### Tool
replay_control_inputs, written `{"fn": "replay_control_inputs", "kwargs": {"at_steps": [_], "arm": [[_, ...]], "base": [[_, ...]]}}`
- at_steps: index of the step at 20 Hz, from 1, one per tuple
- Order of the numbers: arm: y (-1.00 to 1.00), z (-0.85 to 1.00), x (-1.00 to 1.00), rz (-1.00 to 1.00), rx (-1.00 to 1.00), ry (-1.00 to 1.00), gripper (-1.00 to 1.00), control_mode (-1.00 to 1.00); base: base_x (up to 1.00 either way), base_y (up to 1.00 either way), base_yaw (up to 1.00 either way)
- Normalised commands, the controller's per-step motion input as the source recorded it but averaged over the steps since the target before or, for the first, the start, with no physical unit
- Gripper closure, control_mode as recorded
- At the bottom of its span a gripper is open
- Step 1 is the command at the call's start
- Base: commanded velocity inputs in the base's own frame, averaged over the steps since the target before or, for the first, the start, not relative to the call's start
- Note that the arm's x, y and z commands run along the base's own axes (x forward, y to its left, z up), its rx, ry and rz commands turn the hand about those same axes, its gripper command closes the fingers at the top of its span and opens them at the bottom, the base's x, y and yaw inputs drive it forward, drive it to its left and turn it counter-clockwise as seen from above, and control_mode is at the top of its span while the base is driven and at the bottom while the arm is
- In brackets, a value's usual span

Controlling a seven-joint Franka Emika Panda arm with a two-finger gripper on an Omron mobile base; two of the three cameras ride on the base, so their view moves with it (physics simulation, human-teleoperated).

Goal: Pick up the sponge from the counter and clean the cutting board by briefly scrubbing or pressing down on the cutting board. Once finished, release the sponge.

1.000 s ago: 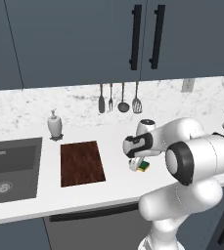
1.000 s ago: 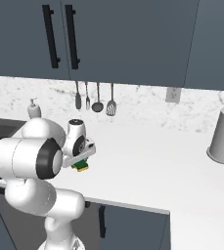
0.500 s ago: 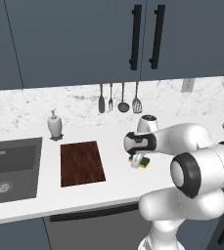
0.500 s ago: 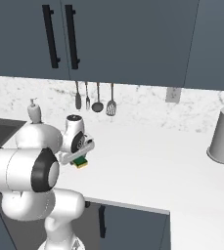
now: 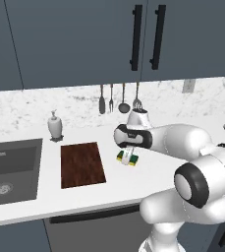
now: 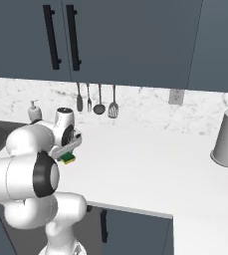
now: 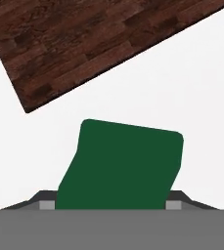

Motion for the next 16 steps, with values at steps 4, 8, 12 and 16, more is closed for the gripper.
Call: {"fn": "replay_control_inputs", "kwargs": {"at_steps": [4, 8, 12, 16], "arm": [[0.45, 0.22, 0.19, 0.18, 0.15, -0.12, 1.0, -1.0], [0.5, 0.06, 0.0, 0.05, 0.03, -0.34, 1.0, -1.0], [0.46, 0.14, 0.0, 0.0, -0.06, -0.13, 1.0, -1.0], [0.36, 0.11, 0.13, 0.0, -0.05, 0.02, 1.0, -1.0]], "base": [[0.0, 0.0, 0.0], [0.0, 0.0, 0.0], [0.0, 0.0, 0.0], [0.0, 0.0, 0.0]]}}
